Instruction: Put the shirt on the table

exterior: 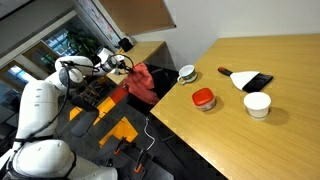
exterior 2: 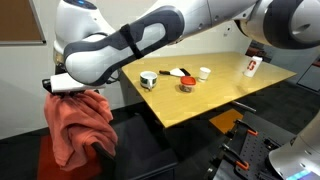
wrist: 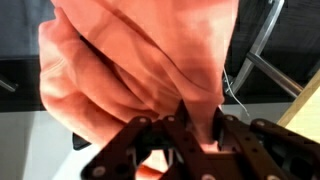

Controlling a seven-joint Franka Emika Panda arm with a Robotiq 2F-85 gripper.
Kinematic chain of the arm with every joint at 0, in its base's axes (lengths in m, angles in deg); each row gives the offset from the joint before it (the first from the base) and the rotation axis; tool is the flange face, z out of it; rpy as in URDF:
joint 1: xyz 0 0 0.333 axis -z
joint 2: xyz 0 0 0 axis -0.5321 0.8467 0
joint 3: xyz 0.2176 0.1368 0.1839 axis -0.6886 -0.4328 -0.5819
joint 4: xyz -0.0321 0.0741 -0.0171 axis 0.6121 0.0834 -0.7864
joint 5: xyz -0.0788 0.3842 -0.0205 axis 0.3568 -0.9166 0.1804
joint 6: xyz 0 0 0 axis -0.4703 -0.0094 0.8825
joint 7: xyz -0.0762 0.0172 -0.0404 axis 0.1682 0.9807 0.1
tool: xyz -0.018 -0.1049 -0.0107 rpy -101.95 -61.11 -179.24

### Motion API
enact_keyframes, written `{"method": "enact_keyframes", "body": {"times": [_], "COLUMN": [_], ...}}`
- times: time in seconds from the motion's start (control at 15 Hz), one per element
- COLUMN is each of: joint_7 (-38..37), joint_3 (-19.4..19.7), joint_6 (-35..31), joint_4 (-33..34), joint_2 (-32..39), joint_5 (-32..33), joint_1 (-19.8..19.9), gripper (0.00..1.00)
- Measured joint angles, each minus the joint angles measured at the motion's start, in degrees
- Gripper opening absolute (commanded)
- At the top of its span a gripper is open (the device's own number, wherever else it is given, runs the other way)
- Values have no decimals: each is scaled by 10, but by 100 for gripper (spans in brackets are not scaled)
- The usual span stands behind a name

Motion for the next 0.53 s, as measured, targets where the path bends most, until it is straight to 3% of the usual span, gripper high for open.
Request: {"method": "enact_keyframes", "body": {"times": [0.53], "joint_7": [-94], "joint_3": [95], "joint_6": [80], "joint_4": [-120], "joint_2": [-143], "joint_5": [53], "joint_1": [-50], "gripper": [6]}}
